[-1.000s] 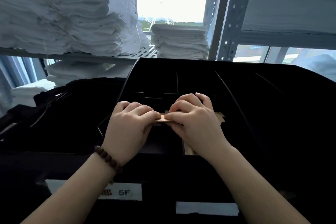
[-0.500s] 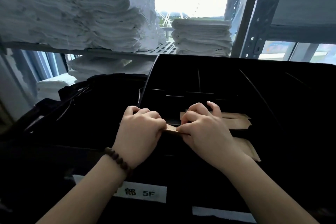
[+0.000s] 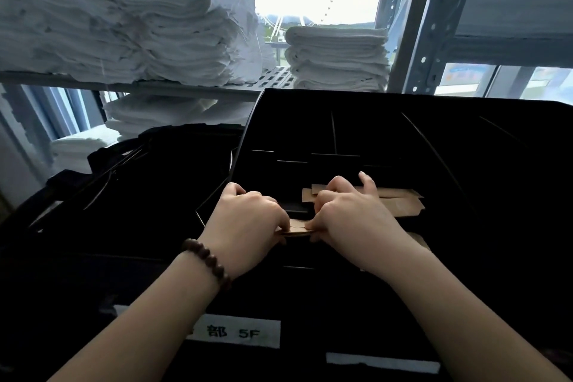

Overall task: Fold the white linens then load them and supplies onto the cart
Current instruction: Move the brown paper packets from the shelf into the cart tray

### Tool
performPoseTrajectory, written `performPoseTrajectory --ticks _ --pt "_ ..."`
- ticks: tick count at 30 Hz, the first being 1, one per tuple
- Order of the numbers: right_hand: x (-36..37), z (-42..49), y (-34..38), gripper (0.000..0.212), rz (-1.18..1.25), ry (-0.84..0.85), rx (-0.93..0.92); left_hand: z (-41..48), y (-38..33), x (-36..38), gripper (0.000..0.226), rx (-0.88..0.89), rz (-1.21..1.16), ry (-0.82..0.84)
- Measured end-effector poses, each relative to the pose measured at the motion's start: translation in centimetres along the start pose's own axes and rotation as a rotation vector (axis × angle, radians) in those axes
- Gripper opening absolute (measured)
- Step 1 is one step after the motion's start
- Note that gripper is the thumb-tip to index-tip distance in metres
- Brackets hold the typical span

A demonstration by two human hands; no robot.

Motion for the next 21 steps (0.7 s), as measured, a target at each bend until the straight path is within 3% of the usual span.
performPoseTrajectory --ticks 4,14,21 --pt "0.5 0.5 -0.2 0.030 0.041 0.116 0.001 0.1 -0.1 0.1 0.021 0.017 0.015 0.034" --pt "1.4 0.4 -0.3 0.032 0.093 0.193 -0.017 0.2 -0.1 0.2 0.033 0.017 -0.005 0.056" --pt "0.5 -0.5 -0.7 0.044 0.089 0.103 0.028 -0.6 -0.8 -1.3 0.042 -0.023 -0.090 -0.060"
Point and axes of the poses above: each hand's wrist, its own z-axis towards the middle knuckle, its own x-axis out of the palm, y = z × x, the point moved 6 cm from there along z, towards the middle knuckle, and after that the axes turned 10 degrees about -x, right-handed, at the moved point
